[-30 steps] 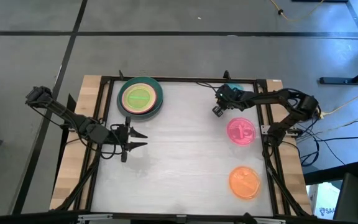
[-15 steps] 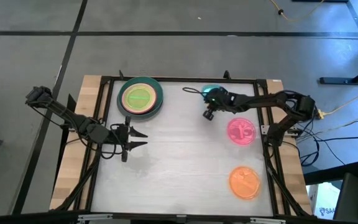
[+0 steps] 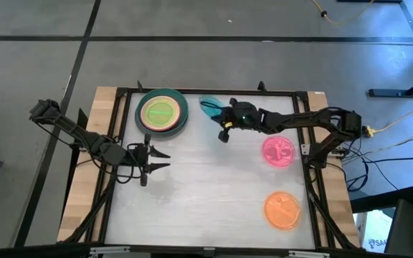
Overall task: Stack plastic plates
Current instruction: Stack the light blue plate on the light green plate
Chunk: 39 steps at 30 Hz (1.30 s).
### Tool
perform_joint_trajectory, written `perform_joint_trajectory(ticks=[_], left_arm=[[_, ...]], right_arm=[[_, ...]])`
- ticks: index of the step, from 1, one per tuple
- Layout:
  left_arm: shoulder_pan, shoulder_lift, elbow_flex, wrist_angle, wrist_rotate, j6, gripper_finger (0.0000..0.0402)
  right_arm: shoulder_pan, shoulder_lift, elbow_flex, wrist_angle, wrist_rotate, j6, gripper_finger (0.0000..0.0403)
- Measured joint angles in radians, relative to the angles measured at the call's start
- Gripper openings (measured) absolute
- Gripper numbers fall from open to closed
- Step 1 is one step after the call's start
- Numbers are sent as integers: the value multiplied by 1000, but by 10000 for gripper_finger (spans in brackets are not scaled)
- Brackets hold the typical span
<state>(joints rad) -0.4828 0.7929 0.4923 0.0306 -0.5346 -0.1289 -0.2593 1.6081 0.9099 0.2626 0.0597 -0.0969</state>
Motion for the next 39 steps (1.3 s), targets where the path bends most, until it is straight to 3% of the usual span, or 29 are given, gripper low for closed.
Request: perform_joint_trajectory(ticks=[7, 14, 31, 39], left_arm=[[0, -27, 0, 2, -18, 35, 112], [-2, -101, -1, -58, -33, 42, 112], [-3, -270, -98, -35, -31, 26, 112], [-3, -270, -98, -31, -28, 25, 112]], right_arm=[[4, 71, 62, 165, -69, -11, 0], [5, 243, 246, 158, -112, 5, 0], [5, 656, 739, 157, -148, 66, 0], [11, 766, 846, 153, -175, 119, 1]])
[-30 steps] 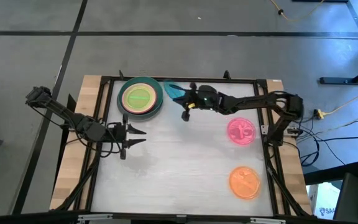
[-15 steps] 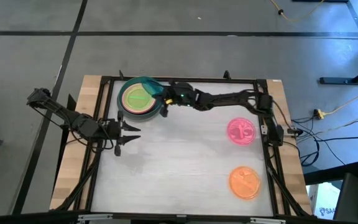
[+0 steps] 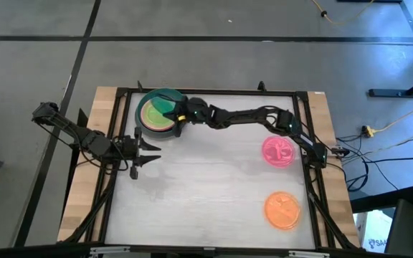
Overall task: Stack plastic plates
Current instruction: Stack the light blue plate on the light green plate, then stack the light pink plate on the light blue plate
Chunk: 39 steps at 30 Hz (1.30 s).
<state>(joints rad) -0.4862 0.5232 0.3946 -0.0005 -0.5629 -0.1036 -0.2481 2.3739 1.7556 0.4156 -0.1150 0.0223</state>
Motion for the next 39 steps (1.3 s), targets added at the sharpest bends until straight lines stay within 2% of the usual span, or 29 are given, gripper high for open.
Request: perform_joint_trajectory(ticks=[7, 16, 21, 23, 28, 39], left_arm=[[0, 0, 0, 1, 0, -1, 112], [0, 0, 0, 0, 0, -1, 112], [0, 0, 0, 0, 0, -4, 112], [0, 0, 0, -10, 0, -19, 112], [0, 0, 0, -15, 5, -28, 112], [0, 0, 0, -15, 7, -52, 112]], right_arm=[[0, 2, 4, 7, 35, 23, 11], [6, 2, 4, 46, 25, 21, 126], [6, -6, 4, 35, 19, 19, 163], [6, -26, 3, 16, -3, 21, 167], [3, -112, 4, -127, -172, 23, 166], [6, -277, 3, -513, -112, -134, 165]])
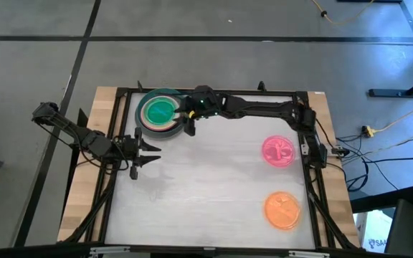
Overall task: Stack plastic plates
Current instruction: Stack the light pink plate on the light blue plate
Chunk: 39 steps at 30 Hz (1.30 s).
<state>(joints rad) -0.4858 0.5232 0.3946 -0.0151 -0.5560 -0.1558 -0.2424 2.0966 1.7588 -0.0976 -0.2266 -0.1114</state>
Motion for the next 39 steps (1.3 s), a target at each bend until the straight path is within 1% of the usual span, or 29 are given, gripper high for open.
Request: perform_joint_trajectory(ticks=[3, 7, 9, 12, 17, 23, 27, 30, 33, 36, 39], left_arm=[[0, 0, 0, 0, 0, 0, 112], [0, 0, 0, 1, 0, 0, 112], [0, 0, 0, 0, 0, 0, 112], [0, 0, 0, 1, 0, 0, 112], [0, 0, 0, -1, 0, 0, 112], [0, 0, 0, 0, 0, 0, 112], [0, 0, 0, -1, 0, 0, 112], [0, 0, 0, 0, 0, 0, 112], [0, 0, 0, 0, 0, 1, 112], [1, 0, 0, -1, -5, 1, 112], [1, 0, 0, 0, -8, 1, 112]], right_arm=[[0, -33, -6, -67, 30, -26, 165], [0, -78, -69, -49, 66, -29, 165], [0, -102, -123, -31, 87, -29, 165], [0, -159, -228, 27, 120, -29, 165], [0, -299, -447, 78, 186, -28, 165], [1, -514, -702, 69, 265, 2, 165], [1, -657, -853, 35, 291, 53, 165], [1, -748, -931, -39, 307, 72, 165], [1, -816, -973, -186, 326, 112, 165], [1, -859, -992, -356, 368, 169, 165], [1, -868, -1006, -526, 382, 266, 165]])
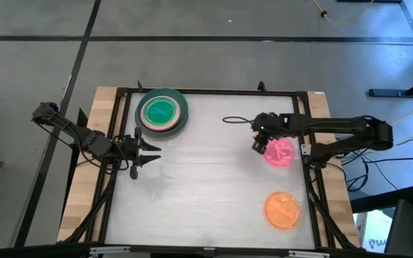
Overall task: Stack plastic plates
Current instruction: Stack the light pink plate on the light blue plate
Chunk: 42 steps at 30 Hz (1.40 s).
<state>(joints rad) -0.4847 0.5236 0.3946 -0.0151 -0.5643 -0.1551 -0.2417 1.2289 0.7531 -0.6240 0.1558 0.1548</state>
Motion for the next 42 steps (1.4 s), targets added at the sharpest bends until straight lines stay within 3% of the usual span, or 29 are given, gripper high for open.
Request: perform_joint_trajectory(ticks=[4, 12, 16, 20, 25, 33, 38, 42], left_arm=[[0, 0, 0, 0, 0, -1, 112], [0, 0, 0, 0, -1, -3, 112], [0, 0, 0, 0, -1, -2, 112], [0, 0, 0, 0, -1, -2, 112], [0, 0, 0, 0, -1, -2, 112], [0, 0, 0, 0, -1, -2, 112], [0, 0, 0, 0, -1, -1, 112], [0, 0, 0, 0, -1, -1, 112]], right_arm=[[0, 4, -20, -158, -66, 190, 165], [92, 30, -130, -73, -157, 382, 165], [131, 81, -146, -20, -153, 415, 165], [130, 149, -144, -26, -82, 417, 165], [132, 189, -132, -24, -73, 365, 136], [130, 196, -47, 17, -37, 239, 8], [130, 197, -11, 205, -26, 83, 20], [131, 206, -1, 419, -88, -71, 5]])
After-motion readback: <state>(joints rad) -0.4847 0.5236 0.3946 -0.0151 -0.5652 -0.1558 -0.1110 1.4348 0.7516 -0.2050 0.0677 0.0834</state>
